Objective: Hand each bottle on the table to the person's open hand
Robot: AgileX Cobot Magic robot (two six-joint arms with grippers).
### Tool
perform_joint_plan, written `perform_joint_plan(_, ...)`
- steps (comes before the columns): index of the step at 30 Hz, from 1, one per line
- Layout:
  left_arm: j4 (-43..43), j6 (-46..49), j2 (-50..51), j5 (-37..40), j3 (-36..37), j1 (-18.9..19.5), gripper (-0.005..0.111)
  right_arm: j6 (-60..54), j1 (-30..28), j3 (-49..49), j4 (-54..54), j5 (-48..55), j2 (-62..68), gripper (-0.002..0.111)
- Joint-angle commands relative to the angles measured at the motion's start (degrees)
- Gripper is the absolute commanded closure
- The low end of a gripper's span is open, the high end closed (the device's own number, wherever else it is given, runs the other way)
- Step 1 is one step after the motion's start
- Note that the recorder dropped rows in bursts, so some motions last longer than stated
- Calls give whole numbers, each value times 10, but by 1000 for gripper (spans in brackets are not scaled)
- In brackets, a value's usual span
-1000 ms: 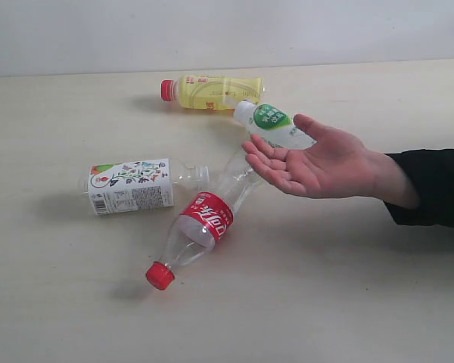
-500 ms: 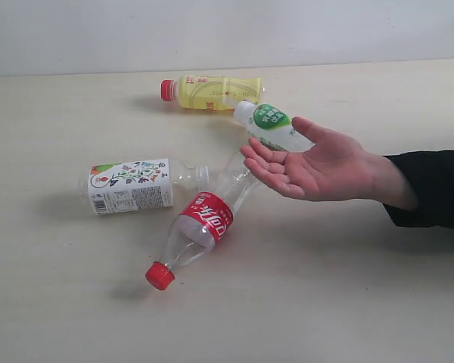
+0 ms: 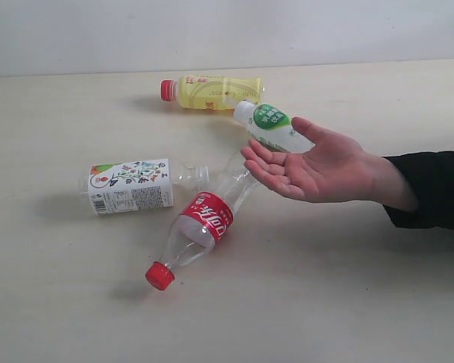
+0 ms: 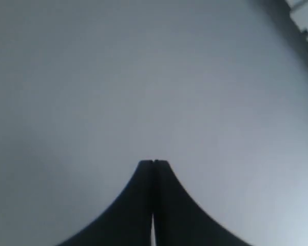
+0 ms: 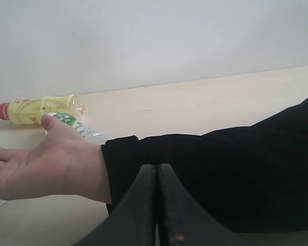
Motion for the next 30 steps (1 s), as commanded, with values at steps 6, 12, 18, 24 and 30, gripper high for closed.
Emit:
perform_joint_plan(6, -12, 165, 335, 53, -272, -3, 107, -4, -2, 3, -2, -3, -4, 108)
perform_joint_plan(12, 216, 160, 584, 270, -411, -3, 107, -4, -2, 3, -2, -3, -4, 108)
perform_joint_plan(18, 337, 110, 819, 556, -566, -13, 107, -4, -2, 3, -2, -3, -4, 108)
perform_joint_plan(24, 309, 395, 986, 934, -761, -45, 107, -4, -2, 3, -2, -3, -4, 108)
perform_joint_plan(30, 144, 706, 1067, 1183, -889, -45, 107, -2, -2, 3, -2, -3, -4, 108)
